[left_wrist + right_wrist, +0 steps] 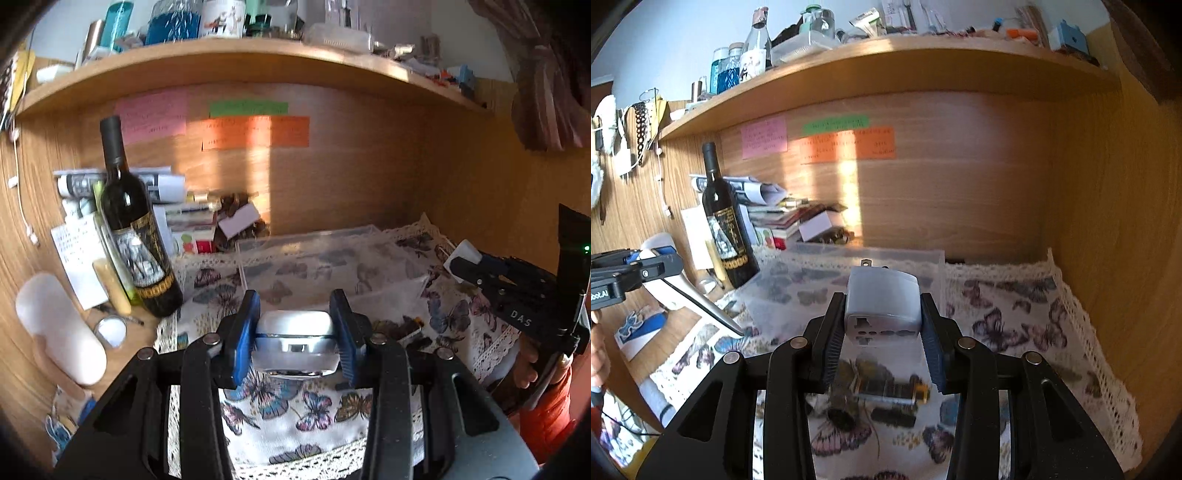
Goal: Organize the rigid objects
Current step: 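Carry both items into the clear box and open both tools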
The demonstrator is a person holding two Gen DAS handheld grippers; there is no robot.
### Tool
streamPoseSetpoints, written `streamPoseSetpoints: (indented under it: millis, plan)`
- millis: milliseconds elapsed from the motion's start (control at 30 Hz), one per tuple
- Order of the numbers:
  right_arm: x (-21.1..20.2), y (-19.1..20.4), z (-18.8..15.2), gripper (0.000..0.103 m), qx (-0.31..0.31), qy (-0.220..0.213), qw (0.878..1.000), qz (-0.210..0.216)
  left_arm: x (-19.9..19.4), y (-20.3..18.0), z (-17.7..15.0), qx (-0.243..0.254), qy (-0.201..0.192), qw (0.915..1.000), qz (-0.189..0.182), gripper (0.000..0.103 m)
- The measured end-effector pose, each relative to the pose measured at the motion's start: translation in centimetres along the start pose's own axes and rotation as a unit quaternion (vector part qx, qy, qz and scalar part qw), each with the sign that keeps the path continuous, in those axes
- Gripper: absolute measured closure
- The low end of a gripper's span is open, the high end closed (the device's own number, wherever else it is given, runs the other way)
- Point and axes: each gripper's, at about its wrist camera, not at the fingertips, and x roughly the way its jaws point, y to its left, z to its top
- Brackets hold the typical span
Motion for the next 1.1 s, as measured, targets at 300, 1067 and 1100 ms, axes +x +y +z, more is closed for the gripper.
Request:
streamPoseSetpoints:
  millis: [300,1067,1100]
  plan:
    - [2.0,0.3,2.8,0.067,-0.008,-0.007,1.0,0.011,0.6,1.1,3.5,-0.008,-0.046,0.9988,0.017,0.064]
    - [15.9,0.5,0.8,0.067,-0.025,0.141,0.99,0.015,16.6,0.0,2.6,0.005,0.062,0.9978,-0.025,0.064]
    - [16.4,0.5,0.6,0.067,-0.024,0.147,0.989,0.015,17.0,0.2,2.4,0.003,0.069,0.9973,-0.024,0.064]
